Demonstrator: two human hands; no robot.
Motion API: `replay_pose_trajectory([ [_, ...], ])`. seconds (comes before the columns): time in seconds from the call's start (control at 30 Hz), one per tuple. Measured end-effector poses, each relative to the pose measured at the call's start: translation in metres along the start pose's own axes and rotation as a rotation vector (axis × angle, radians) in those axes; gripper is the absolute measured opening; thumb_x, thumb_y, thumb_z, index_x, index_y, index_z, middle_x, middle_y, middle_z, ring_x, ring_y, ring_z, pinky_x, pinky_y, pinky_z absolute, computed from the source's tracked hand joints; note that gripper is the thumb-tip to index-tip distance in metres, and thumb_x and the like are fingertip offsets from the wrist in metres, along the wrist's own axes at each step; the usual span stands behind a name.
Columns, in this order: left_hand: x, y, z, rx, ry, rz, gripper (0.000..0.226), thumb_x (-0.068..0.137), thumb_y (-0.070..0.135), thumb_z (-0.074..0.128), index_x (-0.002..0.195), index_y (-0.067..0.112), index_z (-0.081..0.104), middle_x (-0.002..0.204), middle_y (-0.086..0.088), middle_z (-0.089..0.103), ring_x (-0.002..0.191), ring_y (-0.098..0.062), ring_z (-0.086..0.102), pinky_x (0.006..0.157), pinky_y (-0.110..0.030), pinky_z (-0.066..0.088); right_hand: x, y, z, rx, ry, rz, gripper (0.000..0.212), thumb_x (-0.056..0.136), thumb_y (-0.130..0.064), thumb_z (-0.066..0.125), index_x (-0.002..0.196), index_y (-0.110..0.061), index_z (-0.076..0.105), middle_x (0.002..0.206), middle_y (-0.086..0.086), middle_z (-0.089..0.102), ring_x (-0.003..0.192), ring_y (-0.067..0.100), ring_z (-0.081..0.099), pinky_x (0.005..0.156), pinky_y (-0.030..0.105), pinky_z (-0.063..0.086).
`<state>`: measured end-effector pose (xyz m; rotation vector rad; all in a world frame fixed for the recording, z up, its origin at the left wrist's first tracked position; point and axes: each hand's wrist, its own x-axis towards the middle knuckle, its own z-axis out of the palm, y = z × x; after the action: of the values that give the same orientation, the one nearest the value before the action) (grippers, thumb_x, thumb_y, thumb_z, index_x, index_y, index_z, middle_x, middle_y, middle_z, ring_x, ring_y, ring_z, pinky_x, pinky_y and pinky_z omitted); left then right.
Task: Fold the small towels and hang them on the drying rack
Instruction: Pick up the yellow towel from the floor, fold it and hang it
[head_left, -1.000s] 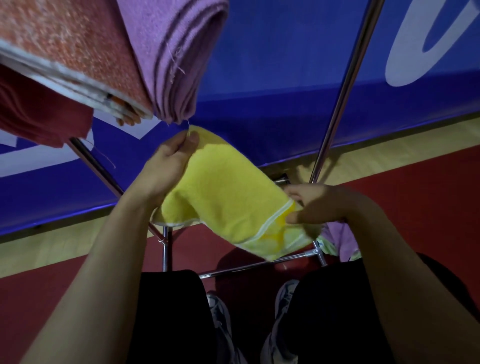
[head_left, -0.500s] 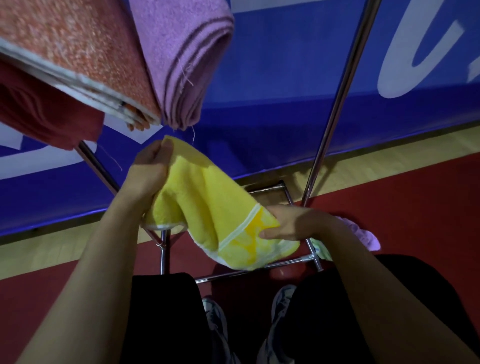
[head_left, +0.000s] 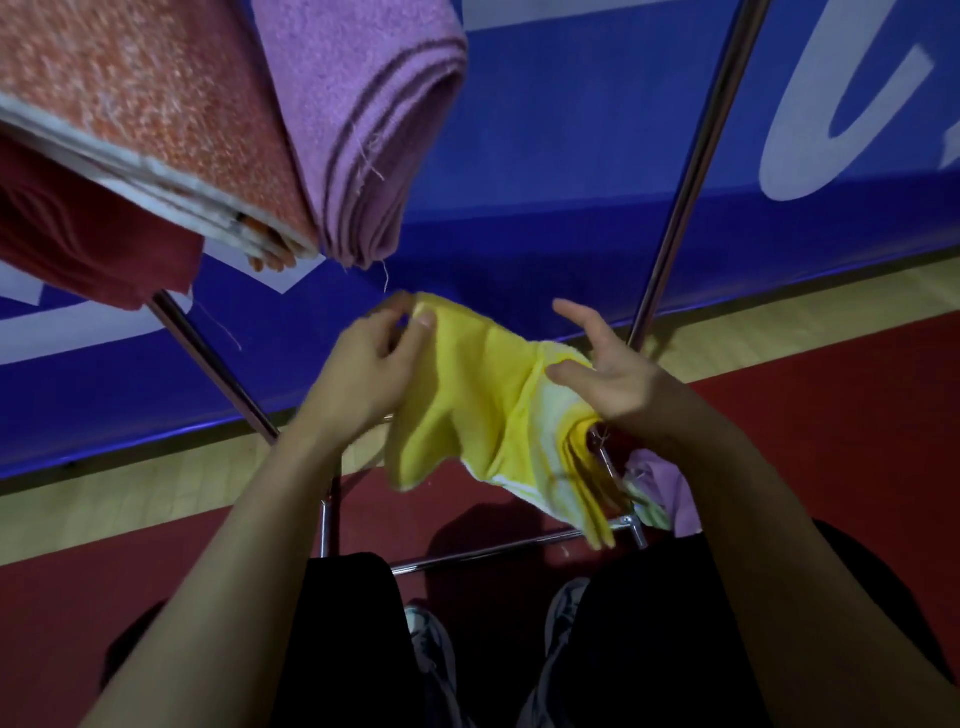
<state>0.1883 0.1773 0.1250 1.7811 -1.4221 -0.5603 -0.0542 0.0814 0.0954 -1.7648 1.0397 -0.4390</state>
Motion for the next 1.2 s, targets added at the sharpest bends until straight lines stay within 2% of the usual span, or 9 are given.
replay_pose_trajectory([
  [0.07,-0.007,0.009,0.017,-0.02,-0.056,0.062,0.027,0.109,0.04,0.05,0.1,0.017,0.059,0.075,-0.021,0.061,0.066,-0.036,0.058,0.059,-0.048,0.046,-0.001,-0.013,0.004,0.169,-0.003,-0.007,0.05,0.104,-0.012,0.052,0.147,-0.032,0.037,0.054,-0.005,0.042,0.041,0.004,0.04,0.046,0.015,0.04],
  [0.2,-0.013,0.015,0.043,0.011,-0.097,0.087,0.016,0.108,0.037,0.051,0.107,0.021,0.054,0.06,-0.015,0.053,0.05,-0.018,0.042,0.053,-0.037,0.034,-0.002,-0.028,0.017,0.467,0.048,0.09,0.029,0.103,-0.006,0.053,0.121,-0.022,0.038,0.071,0.009,0.051,0.043,0.007,0.052,0.042,0.02,0.045],
  [0.33,-0.018,0.016,0.048,0.061,-0.148,0.132,0.019,0.108,0.037,0.05,0.123,0.03,0.06,0.067,-0.004,0.068,0.059,-0.02,0.061,0.058,-0.039,0.047,-0.004,-0.024,0.015,0.263,0.092,0.034,0.021,0.102,-0.015,0.057,0.12,-0.015,0.047,0.058,-0.007,0.056,0.045,0.005,0.052,0.046,0.017,0.043],
  [0.47,-0.019,0.016,0.047,0.122,-0.127,0.19,0.025,0.108,0.036,0.049,0.107,0.02,0.068,0.061,0.001,0.06,0.058,-0.017,0.058,0.062,-0.043,0.048,-0.003,-0.019,0.015,-0.02,0.19,0.005,0.007,0.099,-0.027,0.059,0.103,-0.023,0.055,0.043,-0.012,0.046,0.036,0.004,0.046,0.042,0.02,0.037],
  [0.73,-0.026,0.02,0.06,0.156,-0.108,0.231,0.024,0.108,0.031,0.053,0.096,0.019,0.071,0.054,0.002,0.049,0.051,-0.012,0.045,0.054,-0.025,0.031,0.003,-0.016,0.025,0.169,0.144,0.069,0.006,0.097,-0.025,0.062,0.102,-0.023,0.059,0.07,-0.008,0.071,0.067,0.008,0.069,0.073,0.035,0.053],
  [0.87,-0.016,0.015,0.051,-0.002,-0.075,0.115,0.029,0.108,0.034,0.053,0.092,0.017,0.071,0.063,-0.011,0.056,0.056,-0.01,0.043,0.056,-0.035,0.04,-0.005,-0.016,0.011,0.495,-0.133,-0.043,0.027,0.1,-0.005,0.057,0.126,-0.016,0.058,0.099,0.008,0.072,0.095,0.021,0.073,0.09,0.031,0.057],
  [0.97,-0.011,0.012,0.043,-0.088,-0.082,0.061,0.033,0.108,0.038,0.053,0.096,0.013,0.073,0.066,-0.012,0.056,0.062,-0.011,0.044,0.059,-0.045,0.044,-0.009,-0.015,0.01,0.28,-0.12,-0.26,0.041,0.095,0.005,0.062,0.132,-0.013,0.056,0.109,0.017,0.069,0.1,0.026,0.073,0.091,0.027,0.056],
  [1.1,-0.013,0.011,0.047,-0.129,-0.127,0.062,0.034,0.106,0.043,0.052,0.105,0.019,0.075,0.066,-0.002,0.054,0.063,-0.012,0.044,0.06,-0.049,0.047,-0.003,-0.012,0.017,0.127,0.097,-0.321,0.018,0.093,-0.018,0.074,0.109,-0.019,0.065,0.086,0.011,0.07,0.085,0.032,0.071,0.084,0.045,0.058],
  [1.2,-0.016,0.013,0.05,-0.1,-0.134,0.084,0.03,0.108,0.039,0.05,0.104,0.024,0.075,0.064,0.001,0.057,0.061,-0.008,0.047,0.06,-0.042,0.047,-0.001,-0.012,0.017,0.012,0.179,-0.345,0.011,0.092,-0.029,0.074,0.099,-0.025,0.066,0.078,0.005,0.065,0.075,0.028,0.064,0.075,0.044,0.056],
])
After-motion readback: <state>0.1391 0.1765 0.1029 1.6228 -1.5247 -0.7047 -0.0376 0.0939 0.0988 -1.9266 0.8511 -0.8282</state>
